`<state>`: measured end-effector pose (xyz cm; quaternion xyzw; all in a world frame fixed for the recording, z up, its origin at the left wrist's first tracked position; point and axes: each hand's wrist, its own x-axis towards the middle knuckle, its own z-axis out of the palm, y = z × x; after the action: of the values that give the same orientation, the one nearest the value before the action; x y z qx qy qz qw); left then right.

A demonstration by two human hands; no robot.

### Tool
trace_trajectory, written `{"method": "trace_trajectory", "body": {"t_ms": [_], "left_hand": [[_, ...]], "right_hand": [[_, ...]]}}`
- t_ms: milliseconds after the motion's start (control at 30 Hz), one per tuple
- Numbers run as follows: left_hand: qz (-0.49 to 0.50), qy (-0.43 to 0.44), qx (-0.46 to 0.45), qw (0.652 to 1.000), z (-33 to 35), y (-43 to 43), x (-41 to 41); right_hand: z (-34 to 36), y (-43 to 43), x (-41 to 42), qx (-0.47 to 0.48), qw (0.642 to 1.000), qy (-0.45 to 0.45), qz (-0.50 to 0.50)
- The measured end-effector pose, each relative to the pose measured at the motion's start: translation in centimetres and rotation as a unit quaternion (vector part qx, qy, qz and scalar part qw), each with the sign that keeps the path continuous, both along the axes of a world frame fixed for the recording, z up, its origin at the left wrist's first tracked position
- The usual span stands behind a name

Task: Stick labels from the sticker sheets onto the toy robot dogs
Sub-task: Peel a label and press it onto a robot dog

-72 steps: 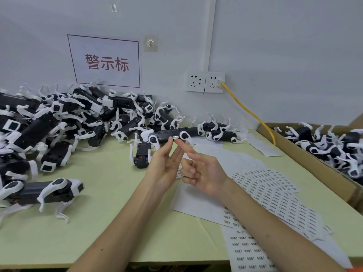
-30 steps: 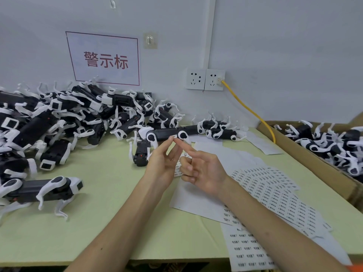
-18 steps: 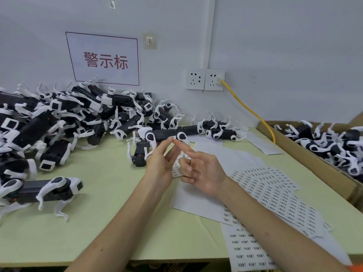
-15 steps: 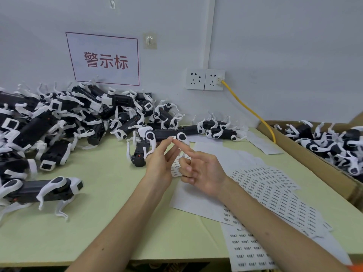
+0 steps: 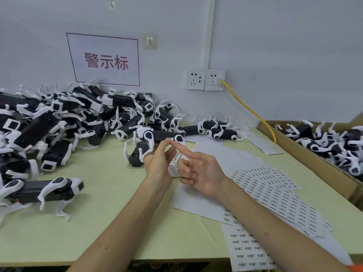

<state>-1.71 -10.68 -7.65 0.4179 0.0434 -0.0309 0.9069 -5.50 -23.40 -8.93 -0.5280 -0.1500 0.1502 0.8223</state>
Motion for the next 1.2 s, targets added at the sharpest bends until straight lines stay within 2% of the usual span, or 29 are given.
{"method": "trace_trajectory", "body": {"t_ms": [633, 900, 1200], "left_hand": [[0.020, 0.002, -0.007, 1.000, 0.04, -0.10, 0.02], [0.030, -0.002, -0.037, 0.999, 0.09, 0.25, 0.39], [-0.039, -0.014, -0.037, 0.998, 0.27, 0.37, -0.07]], "right_hand": [[-0.10, -0.14, 0.19, -0.001, 1.000, -0.001, 0.004], [-0.17, -0.26, 0.24, -0.010, 1.000, -0.005, -0.011], [-0.18, -0.40, 0.35, -0.005, 1.000, 0.002, -0.024]]}}
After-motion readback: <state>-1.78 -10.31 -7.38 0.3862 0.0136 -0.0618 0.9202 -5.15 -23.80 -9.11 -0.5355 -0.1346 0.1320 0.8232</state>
